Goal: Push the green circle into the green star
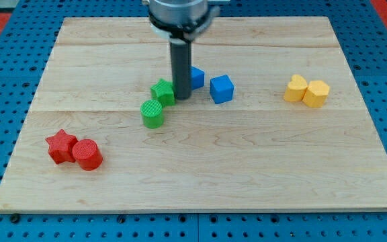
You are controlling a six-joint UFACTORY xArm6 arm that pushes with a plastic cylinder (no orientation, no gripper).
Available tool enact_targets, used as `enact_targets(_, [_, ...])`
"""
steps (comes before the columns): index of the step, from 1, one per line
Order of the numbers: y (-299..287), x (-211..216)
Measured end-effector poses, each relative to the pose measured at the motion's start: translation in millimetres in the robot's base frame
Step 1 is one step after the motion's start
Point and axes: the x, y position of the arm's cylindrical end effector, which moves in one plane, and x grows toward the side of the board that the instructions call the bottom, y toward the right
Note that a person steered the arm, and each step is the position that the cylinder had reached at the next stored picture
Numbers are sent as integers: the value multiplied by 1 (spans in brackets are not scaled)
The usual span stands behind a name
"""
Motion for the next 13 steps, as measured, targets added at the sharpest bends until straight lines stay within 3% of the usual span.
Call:
enact_targets(1, [-47,0])
enact_targets(2, [-28,54])
enact_targets(4, [27,116])
enact_targets(7, [-67,128])
enact_targets(11, [-73,-16])
enact_targets(12, [-87,-15])
enact_targets(13, [-139,-15])
